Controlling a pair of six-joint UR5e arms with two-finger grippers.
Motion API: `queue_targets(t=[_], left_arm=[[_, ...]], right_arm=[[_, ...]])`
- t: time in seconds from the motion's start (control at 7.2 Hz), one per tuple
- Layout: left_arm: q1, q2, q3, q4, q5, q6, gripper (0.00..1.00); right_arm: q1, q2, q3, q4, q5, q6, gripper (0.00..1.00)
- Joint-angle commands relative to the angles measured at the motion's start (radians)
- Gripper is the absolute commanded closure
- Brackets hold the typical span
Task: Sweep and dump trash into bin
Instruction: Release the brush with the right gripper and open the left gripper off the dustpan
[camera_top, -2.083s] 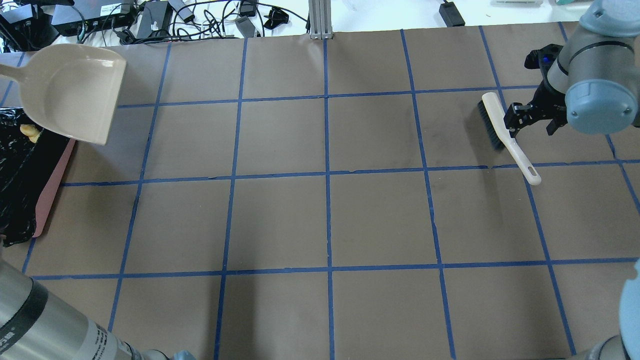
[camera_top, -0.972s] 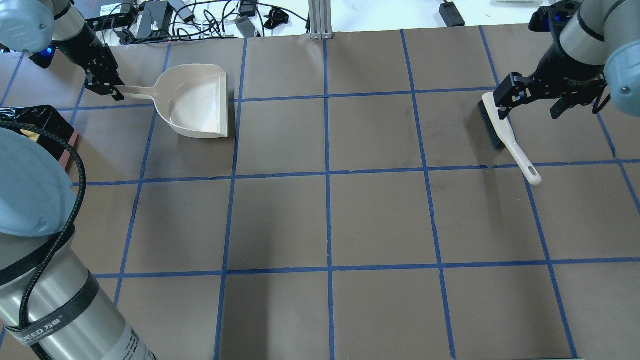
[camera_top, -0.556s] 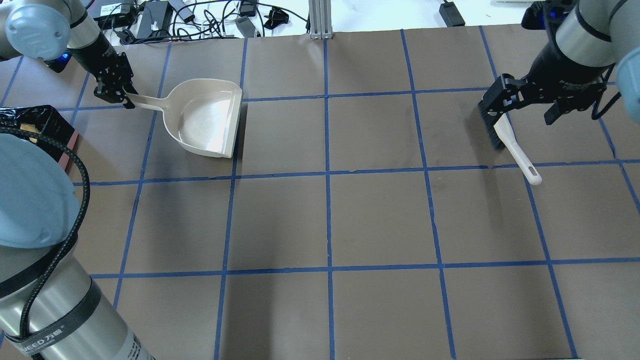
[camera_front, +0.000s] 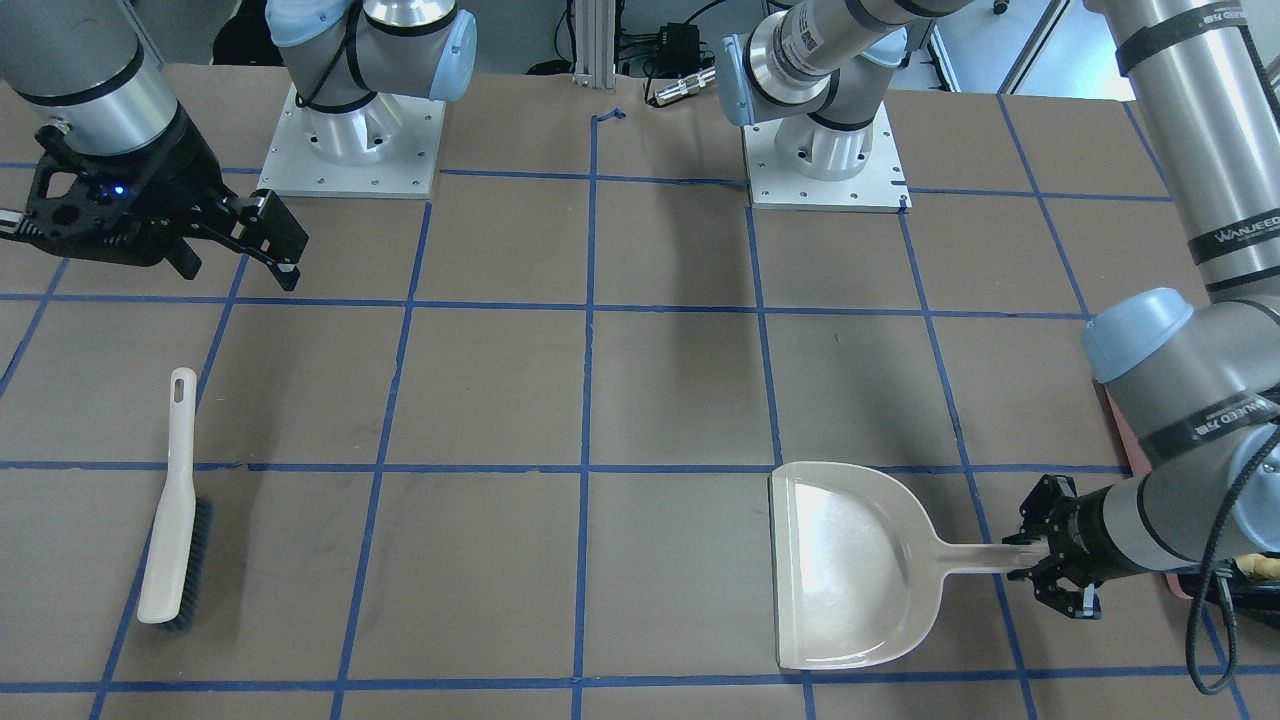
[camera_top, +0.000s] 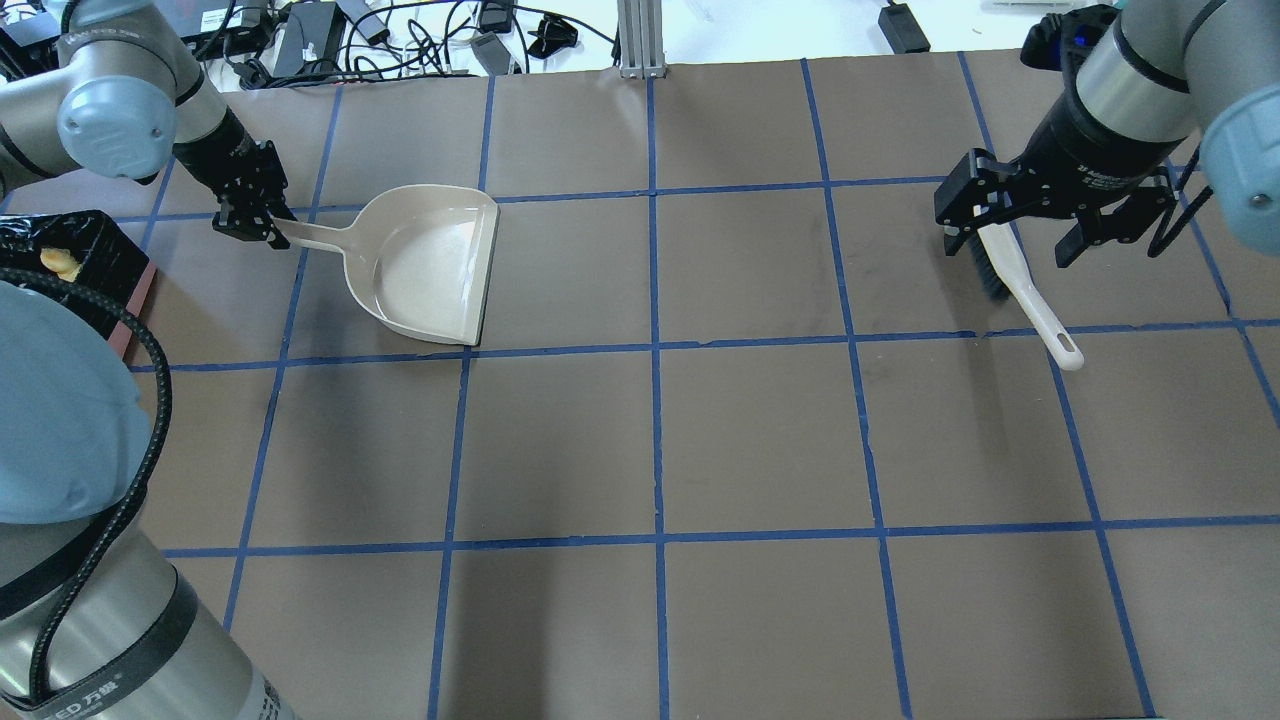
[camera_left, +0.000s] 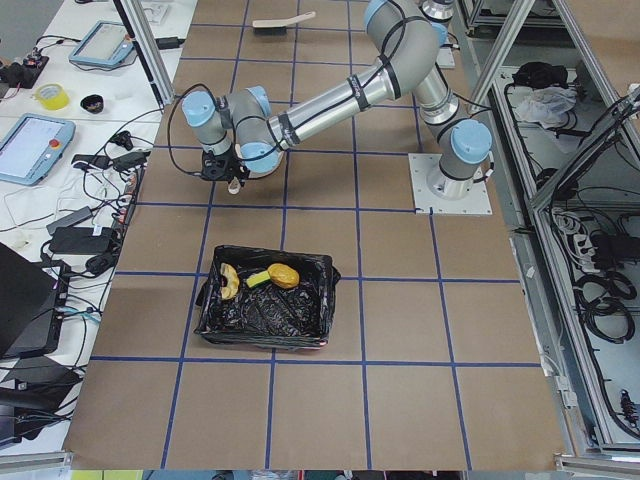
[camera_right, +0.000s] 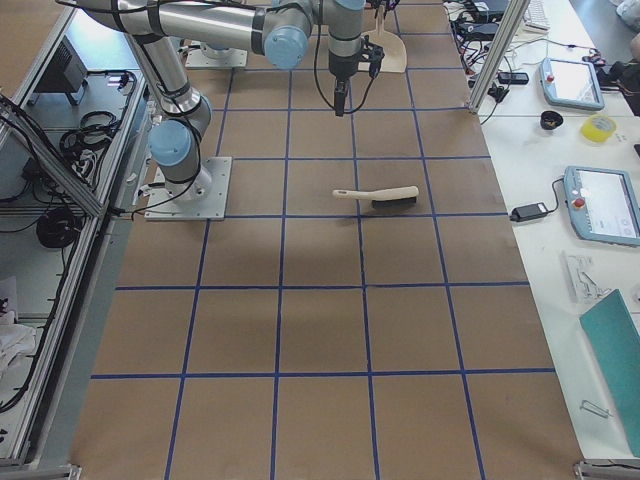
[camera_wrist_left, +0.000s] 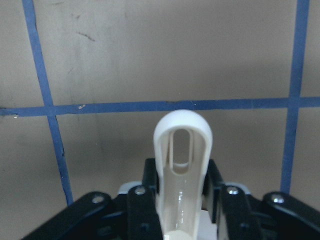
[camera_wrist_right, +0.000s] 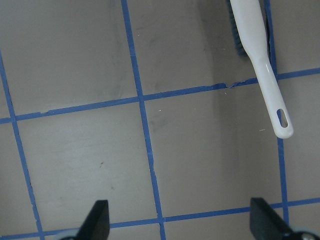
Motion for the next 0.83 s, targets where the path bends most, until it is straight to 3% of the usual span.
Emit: queue_targets(t=[0.0, 0.28, 0.42, 0.69], left_arm=[[0.001, 0.024, -0.042, 0.024, -0.001, 0.003, 1.00], [0.001, 0.027, -0.045, 0.026, 0.000, 0.003, 0.72], [0.001, 0.030, -0.045, 0.026, 0.000, 0.003, 0.66], [0.004, 0.030, -0.041, 0.029, 0.000, 0.002, 0.59]], right_arm=[[0.080, 0.010, -0.002, -0.041, -0.007, 0.007, 0.00], [0.110, 0.042, -0.023, -0.047, -0.012, 0.006, 0.00], [0.116, 0.061, -0.060, -0.032, -0.062, -0.002, 0.00], [0.172, 0.062, -0.102, -0.014, -0.067, 0.007, 0.00]])
